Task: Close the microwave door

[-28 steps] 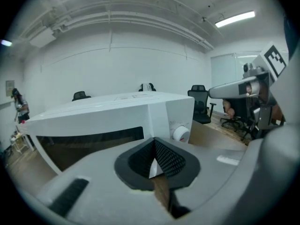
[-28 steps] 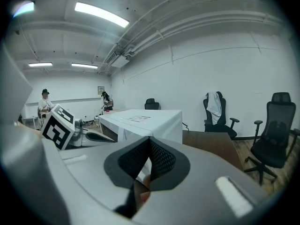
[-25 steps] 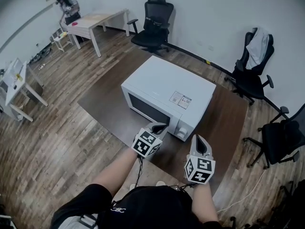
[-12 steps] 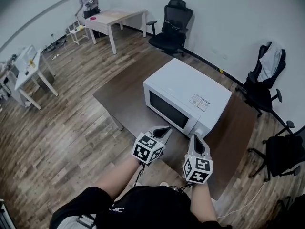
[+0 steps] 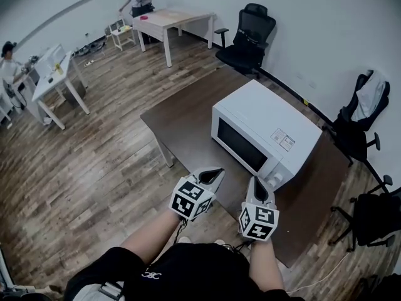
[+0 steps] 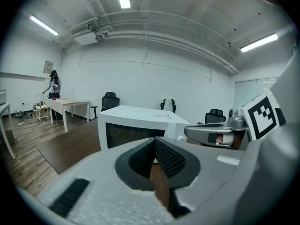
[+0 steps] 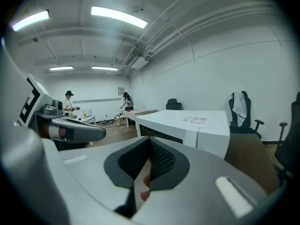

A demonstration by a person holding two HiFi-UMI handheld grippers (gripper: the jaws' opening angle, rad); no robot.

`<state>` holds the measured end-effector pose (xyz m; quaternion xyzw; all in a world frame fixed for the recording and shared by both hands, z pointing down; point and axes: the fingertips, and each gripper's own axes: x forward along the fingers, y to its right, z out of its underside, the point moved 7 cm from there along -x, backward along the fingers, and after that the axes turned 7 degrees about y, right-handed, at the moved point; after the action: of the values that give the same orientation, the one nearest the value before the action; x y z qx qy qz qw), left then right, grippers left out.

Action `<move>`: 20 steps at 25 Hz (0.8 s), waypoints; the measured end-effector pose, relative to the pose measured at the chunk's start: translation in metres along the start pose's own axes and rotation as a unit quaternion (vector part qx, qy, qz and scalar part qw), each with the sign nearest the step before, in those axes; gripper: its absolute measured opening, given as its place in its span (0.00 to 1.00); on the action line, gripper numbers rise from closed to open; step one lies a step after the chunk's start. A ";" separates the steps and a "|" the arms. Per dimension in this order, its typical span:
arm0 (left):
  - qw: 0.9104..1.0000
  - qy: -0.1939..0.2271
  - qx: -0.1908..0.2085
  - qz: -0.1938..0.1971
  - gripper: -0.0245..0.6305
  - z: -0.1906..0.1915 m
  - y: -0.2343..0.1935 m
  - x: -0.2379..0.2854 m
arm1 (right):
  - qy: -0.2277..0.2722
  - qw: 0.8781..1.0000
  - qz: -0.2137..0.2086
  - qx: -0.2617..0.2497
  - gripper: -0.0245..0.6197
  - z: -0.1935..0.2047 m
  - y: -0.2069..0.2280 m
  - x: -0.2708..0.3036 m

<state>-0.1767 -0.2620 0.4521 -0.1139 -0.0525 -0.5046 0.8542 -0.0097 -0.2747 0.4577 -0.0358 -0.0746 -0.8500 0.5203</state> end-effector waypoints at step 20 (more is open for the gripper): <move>0.999 0.003 -0.013 -0.047 0.05 0.012 -0.023 -0.030 | -0.009 1.000 -0.025 0.001 0.04 -0.001 -0.026 0.008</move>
<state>-0.2108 -0.2443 0.4610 -0.1206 -0.0483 -0.5454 0.8281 -0.0369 -0.2703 0.4559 -0.0408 -0.0813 -0.8620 0.4986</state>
